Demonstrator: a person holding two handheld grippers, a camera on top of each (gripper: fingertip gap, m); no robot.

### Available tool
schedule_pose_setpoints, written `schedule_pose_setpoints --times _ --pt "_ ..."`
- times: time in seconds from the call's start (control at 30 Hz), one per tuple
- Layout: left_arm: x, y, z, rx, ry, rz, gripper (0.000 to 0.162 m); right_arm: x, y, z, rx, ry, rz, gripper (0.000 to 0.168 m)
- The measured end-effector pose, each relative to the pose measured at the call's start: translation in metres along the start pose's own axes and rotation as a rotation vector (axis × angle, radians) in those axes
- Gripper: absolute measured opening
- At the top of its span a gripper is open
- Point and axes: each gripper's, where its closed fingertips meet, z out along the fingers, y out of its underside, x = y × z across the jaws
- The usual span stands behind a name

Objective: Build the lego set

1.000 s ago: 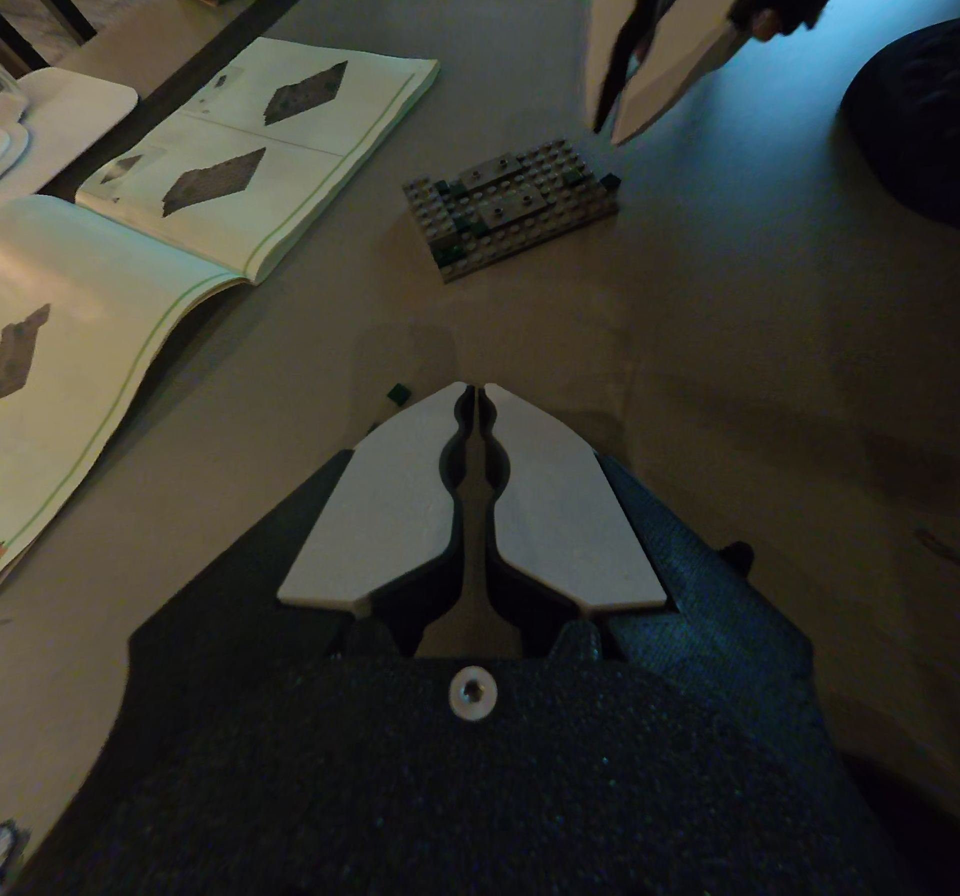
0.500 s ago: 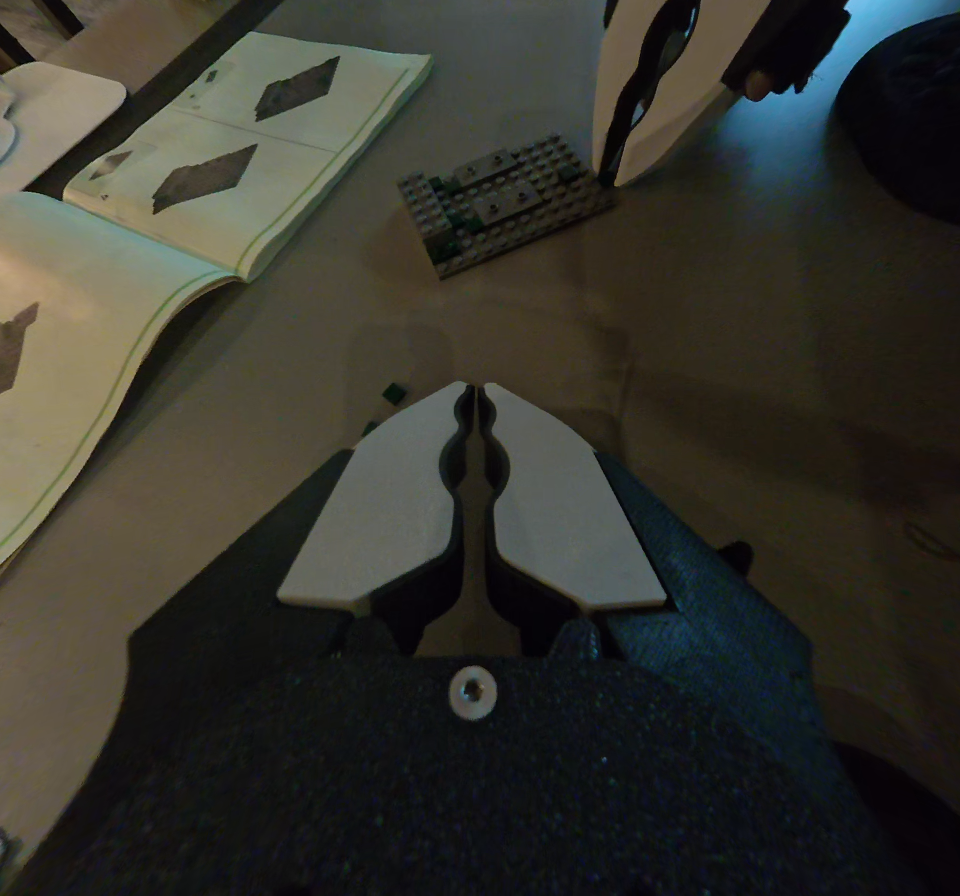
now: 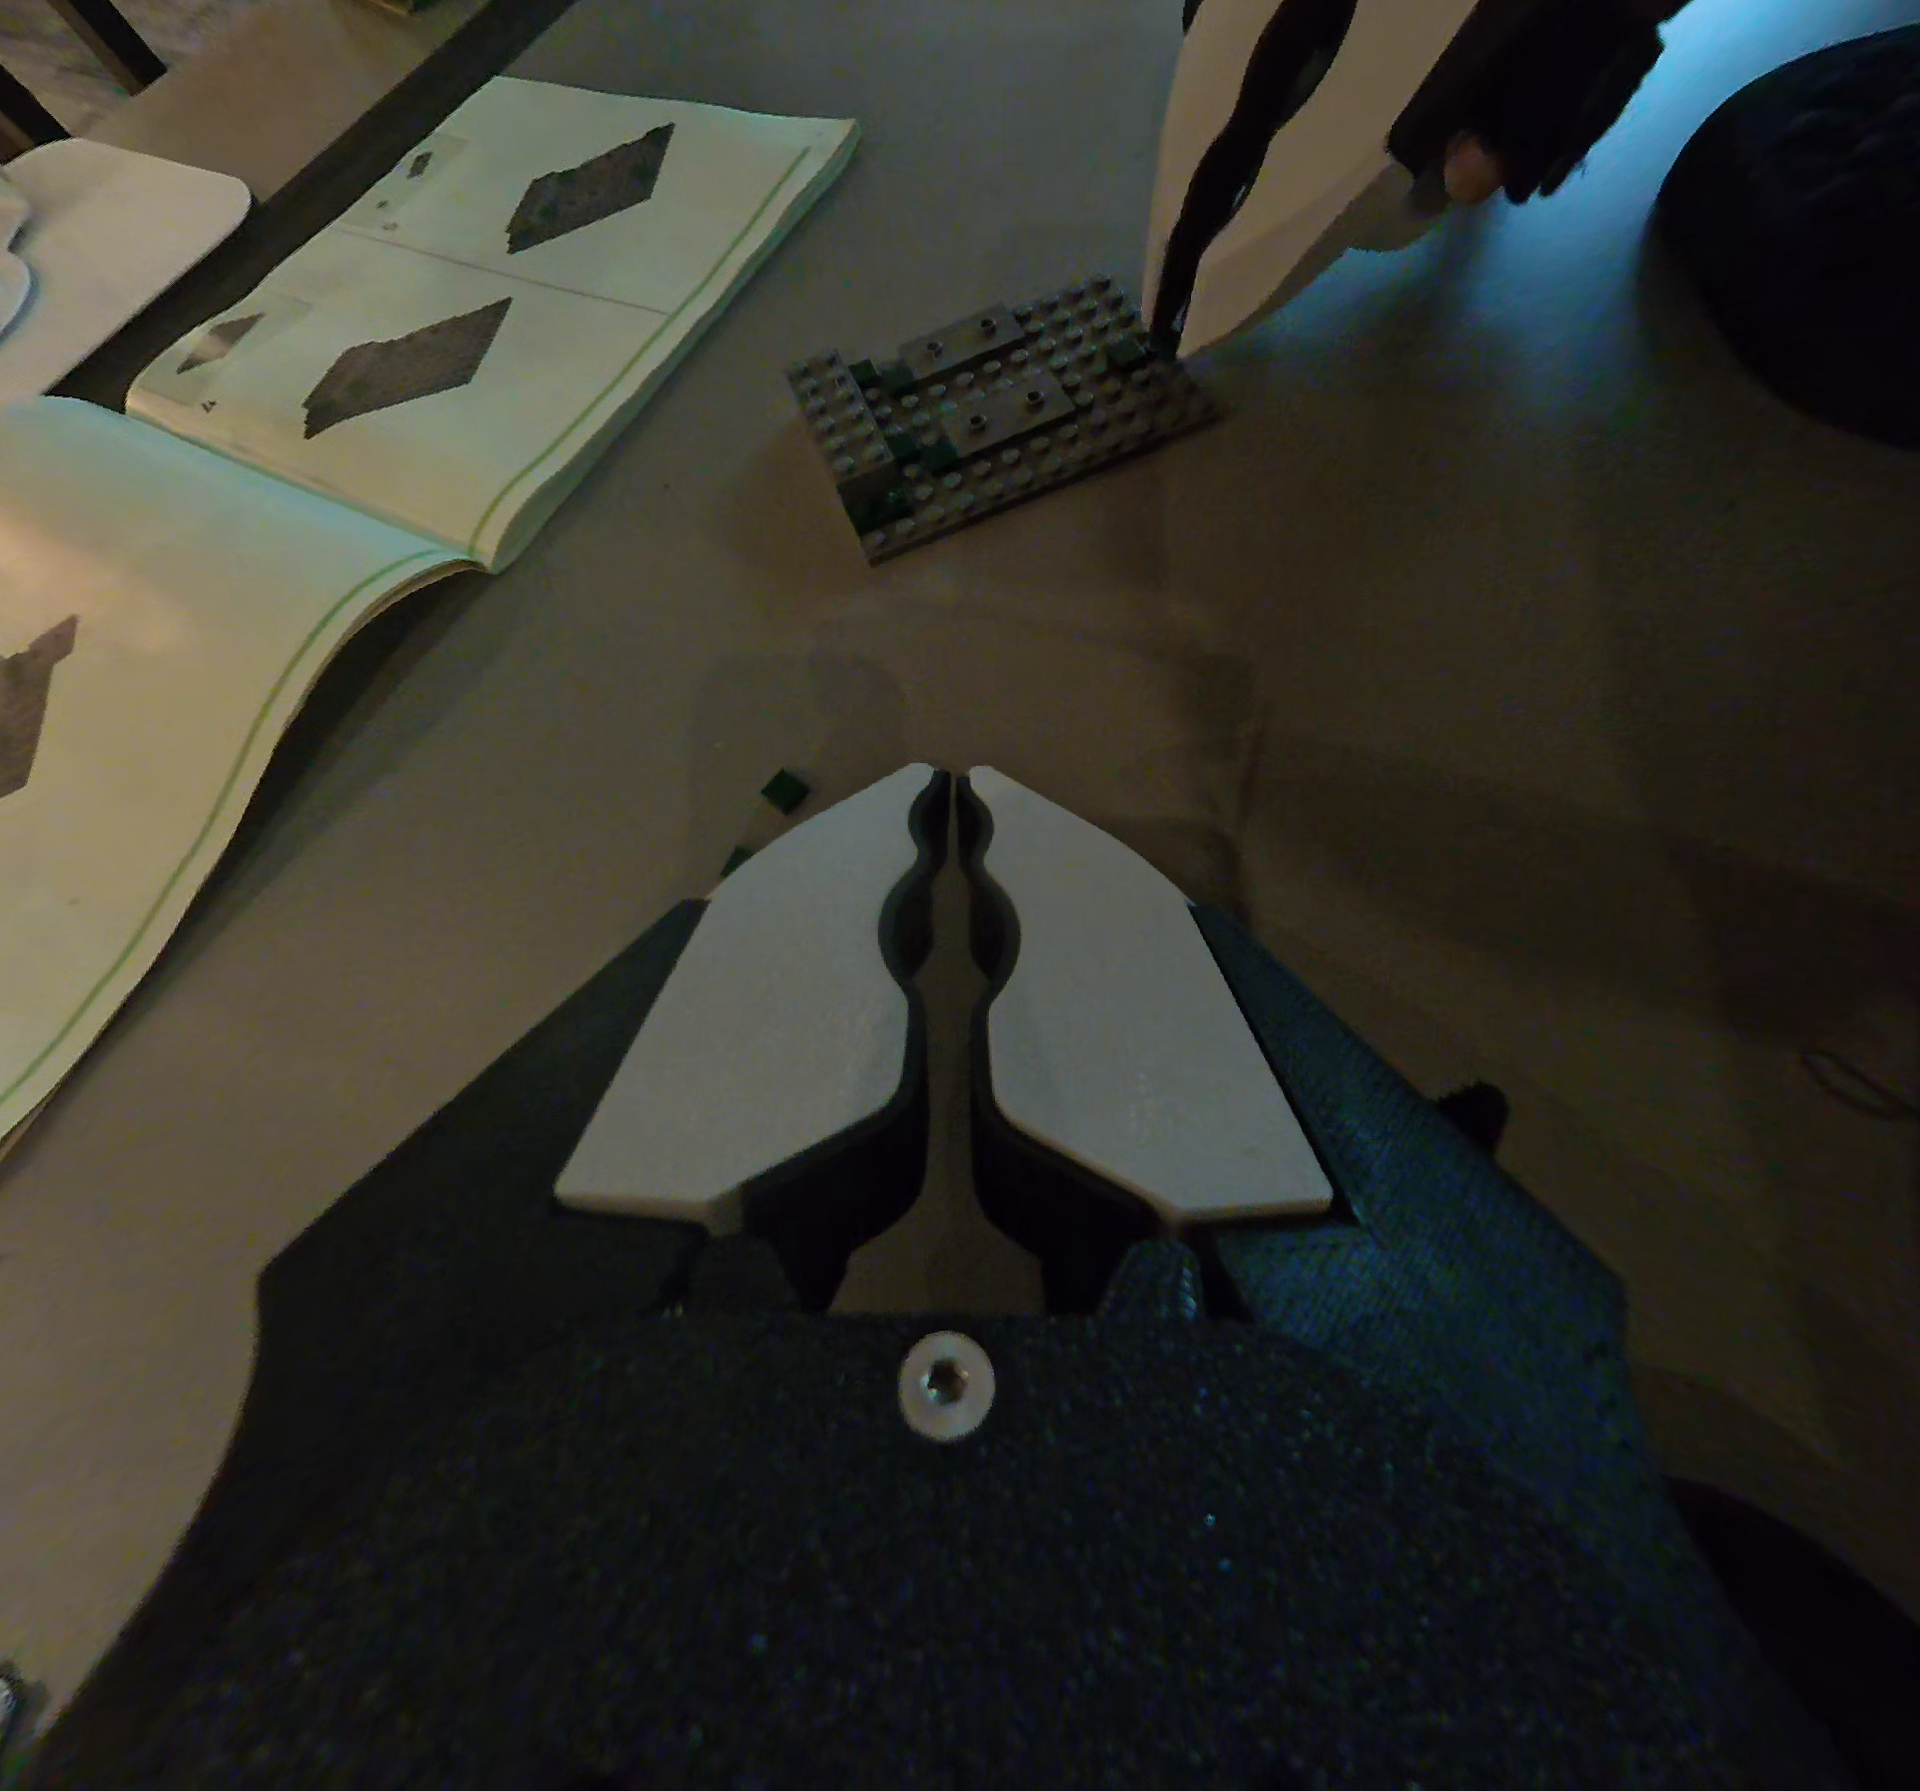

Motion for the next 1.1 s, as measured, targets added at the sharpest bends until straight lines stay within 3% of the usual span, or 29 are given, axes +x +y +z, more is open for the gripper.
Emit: schedule_pose_setpoints --times 1.1 --pt "0.0006 0.0021 -0.0004 -0.005 0.007 0.005 0.001 0.0003 -0.0001 0.002 -0.003 0.04 -0.01 0.016"
